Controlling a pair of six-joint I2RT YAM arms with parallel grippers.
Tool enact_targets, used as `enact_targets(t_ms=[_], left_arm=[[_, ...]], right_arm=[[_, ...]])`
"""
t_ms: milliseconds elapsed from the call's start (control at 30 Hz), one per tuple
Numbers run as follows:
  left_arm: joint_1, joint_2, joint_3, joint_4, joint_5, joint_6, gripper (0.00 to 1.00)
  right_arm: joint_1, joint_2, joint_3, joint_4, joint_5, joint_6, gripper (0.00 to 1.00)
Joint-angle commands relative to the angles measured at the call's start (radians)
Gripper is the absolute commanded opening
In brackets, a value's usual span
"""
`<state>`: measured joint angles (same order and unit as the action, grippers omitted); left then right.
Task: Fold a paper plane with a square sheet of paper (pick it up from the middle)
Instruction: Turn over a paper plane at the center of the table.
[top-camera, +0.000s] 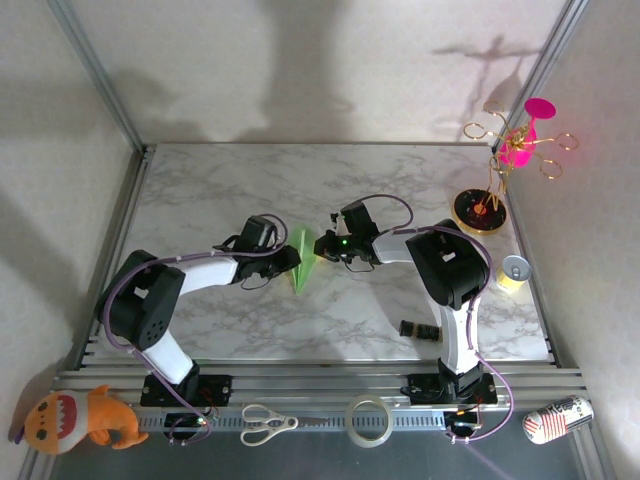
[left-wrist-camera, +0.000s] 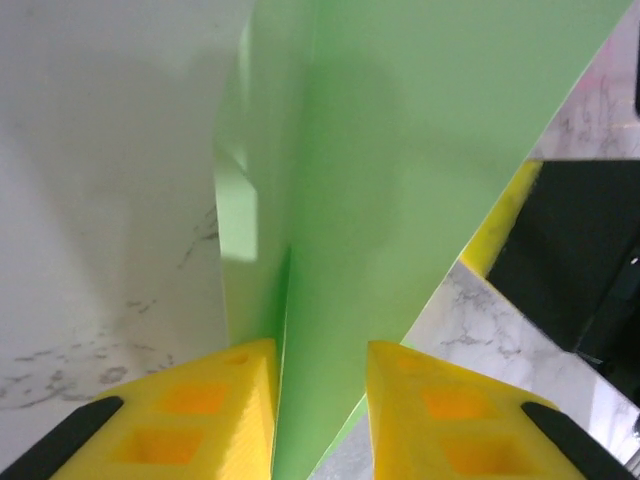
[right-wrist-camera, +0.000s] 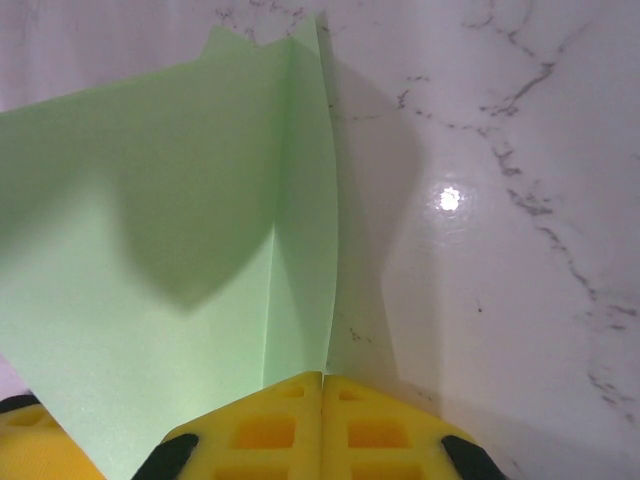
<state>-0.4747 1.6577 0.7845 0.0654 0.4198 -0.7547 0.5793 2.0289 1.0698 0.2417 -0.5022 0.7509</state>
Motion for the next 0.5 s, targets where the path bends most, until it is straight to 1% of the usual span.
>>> enact_targets(t_ms=[0,167,267,367,467], left_arm=[[-0.03,0.018,0.05,-0.072,-0.05,0.051,0.31],[-0.075,0.05,0.106,-0.169,-0.156,0.108,0.33],[-0.089,0.059,0.126,-0.19,-0.188,0.121,0.33],[-0.101,0.057,0.142,-0.215,-0.223,0.133,0.31],[-0.103,0.047,0.138,-0.206,-0.215,0.137,0.28]], right_arm=[[-0.006,0.019,0.028,-0.021,-0.019,-0.01,0.02],[-0.007,0.019,0.033,-0.024,-0.019,-0.01,0.02],[-0.007,0.019,0.031,-0.025,-0.017,-0.01,0.02],[-0.007,0.017,0.033,-0.027,-0.017,-0.01,0.02],[-0.006,0.014,0.036,-0.03,-0.016,-0.01,0.02]])
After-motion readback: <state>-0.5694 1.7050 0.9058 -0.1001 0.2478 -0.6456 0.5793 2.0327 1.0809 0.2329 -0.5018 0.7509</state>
